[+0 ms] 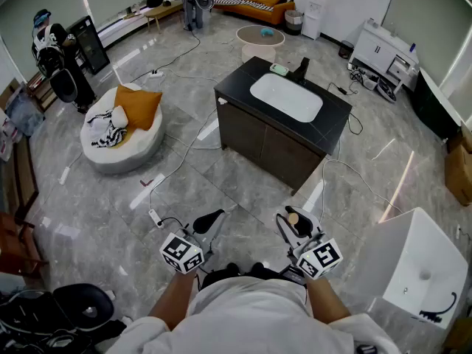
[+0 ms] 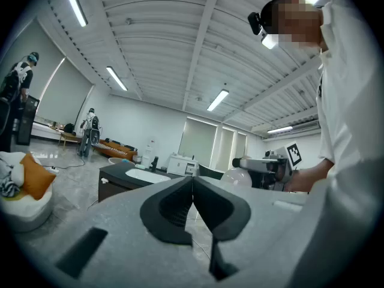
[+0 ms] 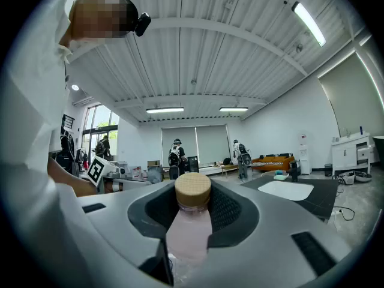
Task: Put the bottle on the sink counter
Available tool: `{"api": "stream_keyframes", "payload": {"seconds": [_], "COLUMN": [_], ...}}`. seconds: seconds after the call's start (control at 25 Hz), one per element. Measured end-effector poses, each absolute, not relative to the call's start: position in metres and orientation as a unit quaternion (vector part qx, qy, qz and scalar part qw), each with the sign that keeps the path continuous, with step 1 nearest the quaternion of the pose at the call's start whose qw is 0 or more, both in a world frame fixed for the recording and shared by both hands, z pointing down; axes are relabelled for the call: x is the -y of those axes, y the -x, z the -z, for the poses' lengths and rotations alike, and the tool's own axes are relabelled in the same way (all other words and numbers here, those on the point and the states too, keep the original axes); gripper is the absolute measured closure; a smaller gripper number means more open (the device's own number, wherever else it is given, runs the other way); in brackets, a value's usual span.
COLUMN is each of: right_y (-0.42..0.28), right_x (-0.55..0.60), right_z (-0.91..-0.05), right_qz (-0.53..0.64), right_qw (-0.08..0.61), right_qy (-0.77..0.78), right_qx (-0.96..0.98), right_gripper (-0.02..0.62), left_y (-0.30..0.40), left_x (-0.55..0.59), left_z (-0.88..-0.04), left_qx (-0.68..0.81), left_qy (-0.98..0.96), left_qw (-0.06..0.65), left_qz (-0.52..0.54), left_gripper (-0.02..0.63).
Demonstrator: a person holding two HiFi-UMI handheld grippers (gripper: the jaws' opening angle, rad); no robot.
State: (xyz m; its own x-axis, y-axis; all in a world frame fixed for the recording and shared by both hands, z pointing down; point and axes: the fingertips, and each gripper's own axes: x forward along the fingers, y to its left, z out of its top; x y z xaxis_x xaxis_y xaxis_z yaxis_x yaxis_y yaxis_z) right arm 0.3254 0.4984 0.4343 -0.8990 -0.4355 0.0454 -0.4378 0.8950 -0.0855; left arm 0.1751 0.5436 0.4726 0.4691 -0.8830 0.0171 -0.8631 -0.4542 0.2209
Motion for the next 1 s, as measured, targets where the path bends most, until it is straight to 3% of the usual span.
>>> {"api": "stream_keyframes", "payload": {"seconds": [1.0], "right_y": [-0.317], "right_x": [-0.499], "right_z": [-0.448], "right_qz": [-0.057], "right_qw": [0.028], "right_qy": [-0.249], "right_qx": [0.966], "right_gripper": [0.469], "left_y": [-0.176], "left_x": [-0.539], "left_z": [-0.497], "left_qx": [0.481], "left_qy": [-0.866], "left_qw": [0.128], "left_qz": [0.055], "left_gripper": [0.589]}}
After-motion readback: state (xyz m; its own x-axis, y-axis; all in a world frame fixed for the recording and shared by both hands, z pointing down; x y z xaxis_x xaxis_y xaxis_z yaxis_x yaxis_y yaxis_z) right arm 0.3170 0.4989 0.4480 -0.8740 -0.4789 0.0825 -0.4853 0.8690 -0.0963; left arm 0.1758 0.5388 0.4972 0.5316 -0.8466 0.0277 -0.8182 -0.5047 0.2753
